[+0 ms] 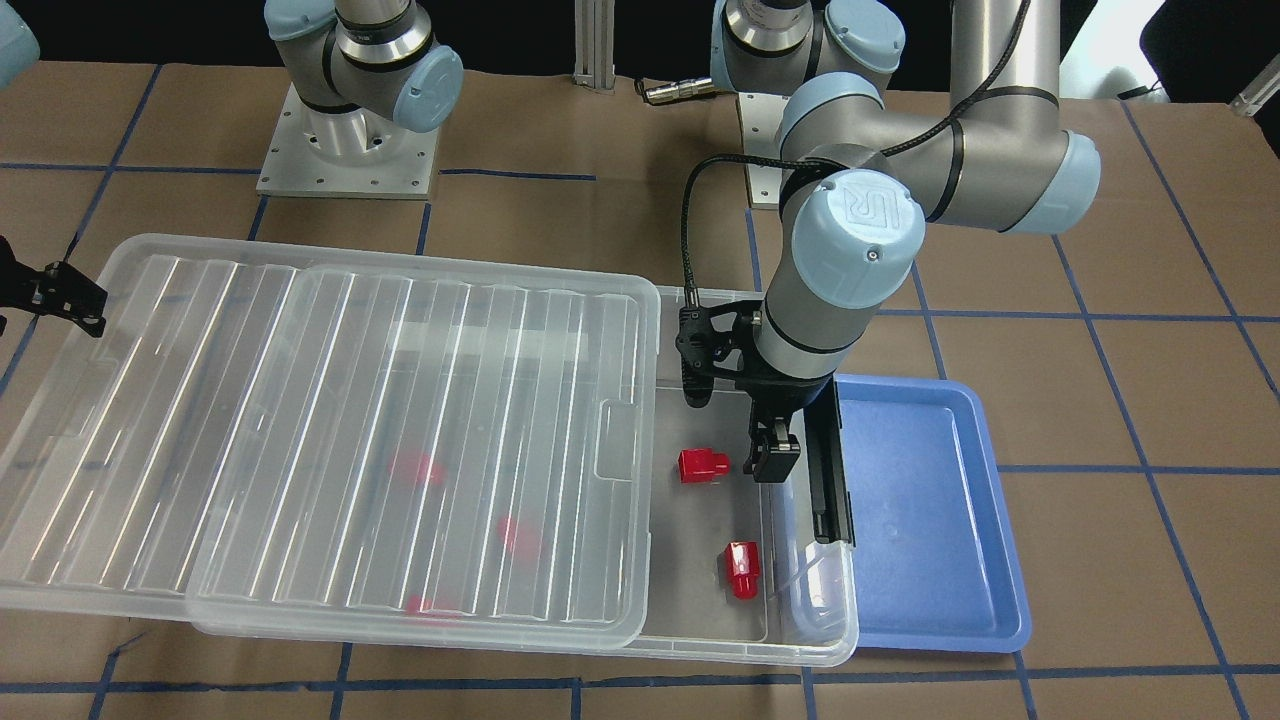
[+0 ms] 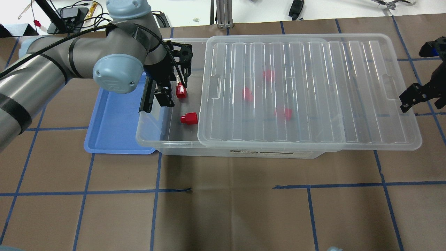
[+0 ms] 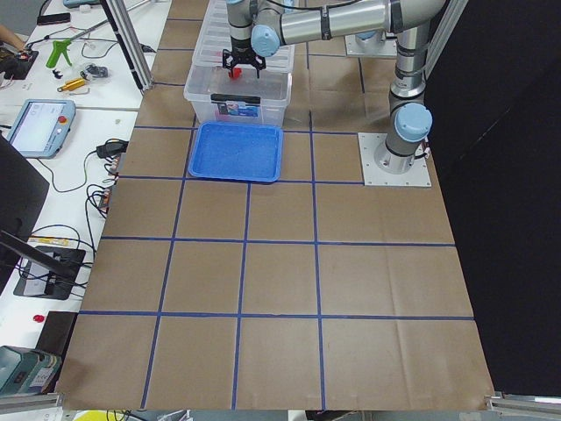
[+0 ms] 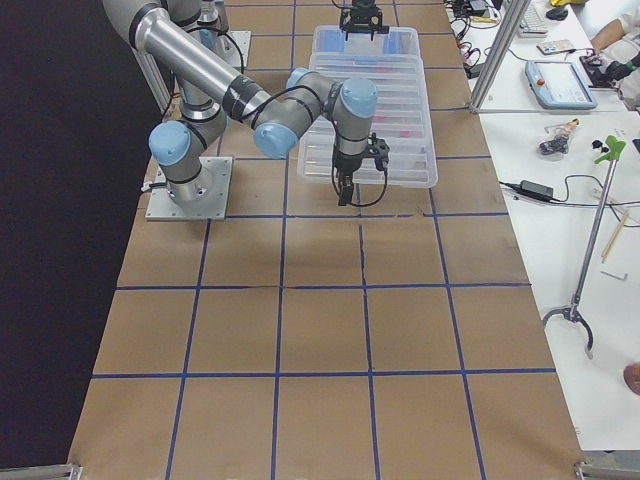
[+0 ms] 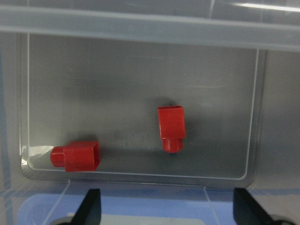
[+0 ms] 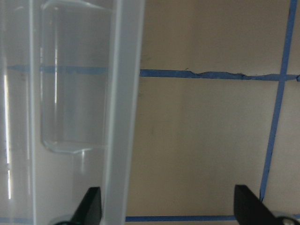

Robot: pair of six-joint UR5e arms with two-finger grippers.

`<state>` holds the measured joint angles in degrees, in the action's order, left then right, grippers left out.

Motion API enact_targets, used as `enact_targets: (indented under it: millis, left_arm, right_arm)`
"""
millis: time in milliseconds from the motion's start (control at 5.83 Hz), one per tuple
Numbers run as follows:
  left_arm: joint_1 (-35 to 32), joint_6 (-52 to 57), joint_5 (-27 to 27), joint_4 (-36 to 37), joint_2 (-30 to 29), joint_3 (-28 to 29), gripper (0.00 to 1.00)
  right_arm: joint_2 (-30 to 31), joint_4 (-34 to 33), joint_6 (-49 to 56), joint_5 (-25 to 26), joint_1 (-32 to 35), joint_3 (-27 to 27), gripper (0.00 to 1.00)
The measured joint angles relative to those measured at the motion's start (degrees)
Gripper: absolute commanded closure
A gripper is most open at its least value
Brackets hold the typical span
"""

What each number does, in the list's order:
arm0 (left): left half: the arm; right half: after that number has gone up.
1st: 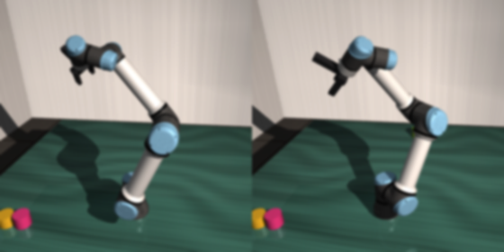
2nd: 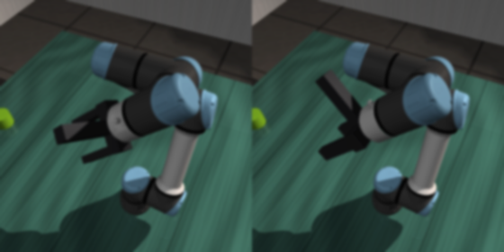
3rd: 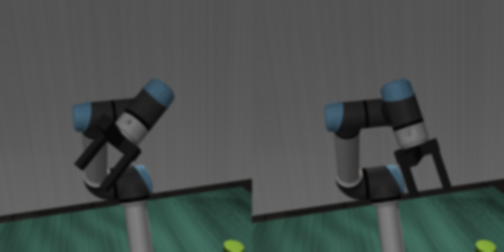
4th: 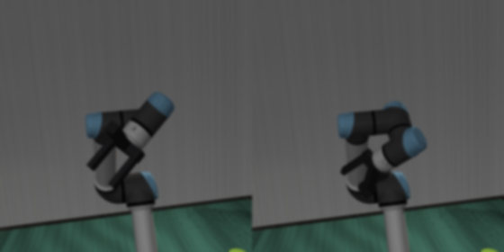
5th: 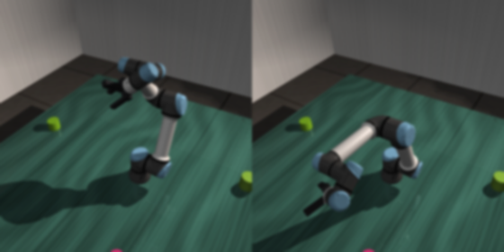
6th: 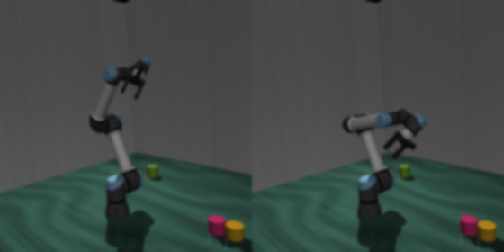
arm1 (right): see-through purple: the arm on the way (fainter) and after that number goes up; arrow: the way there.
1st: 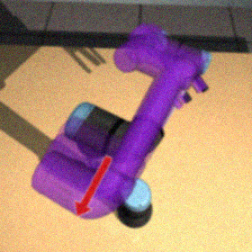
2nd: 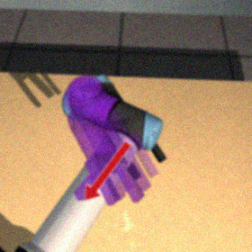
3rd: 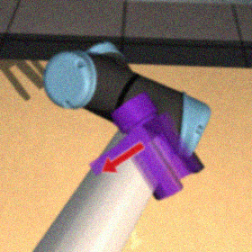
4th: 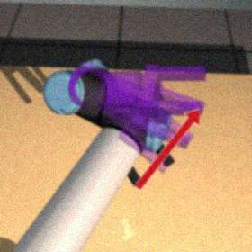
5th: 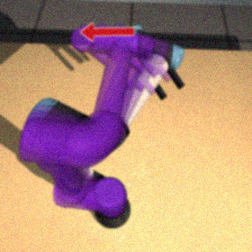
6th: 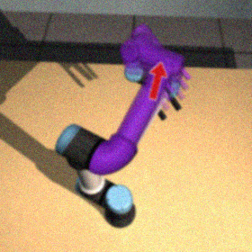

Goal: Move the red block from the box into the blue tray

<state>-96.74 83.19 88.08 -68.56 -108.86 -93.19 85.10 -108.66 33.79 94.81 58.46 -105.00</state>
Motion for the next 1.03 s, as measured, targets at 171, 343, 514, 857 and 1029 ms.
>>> enact_targets:
  millis: [171,343,514,857,1029]
  left_arm:
    - [-0.1,0.0,-0.1,2.1,-2.3,-0.2,0.02]
    - [-0.2,0.1,-0.1,3.4,-4.2,-0.5,0.03]
    - [-0.4,0.1,-0.1,4.4,-6.0,-1.2,0.03]
    - [-1.0,0.1,0.0,7.0,-9.4,-2.2,0.1]
    - [-1.4,0.0,0.0,8.0,-10.2,-2.5,0.38]
  right_arm:
    - [0.0,0.0,1.4,0.5,-1.0,0.2,0.0]
    - [0.0,-0.1,2.1,1.0,-1.9,0.4,0.0]
    - [0.0,-0.1,2.4,1.3,-2.8,0.5,0.0]
    - [0.9,0.2,2.1,1.3,-3.3,1.3,0.0]
    - [1.9,1.6,0.8,1.1,-3.0,3.9,0.0]
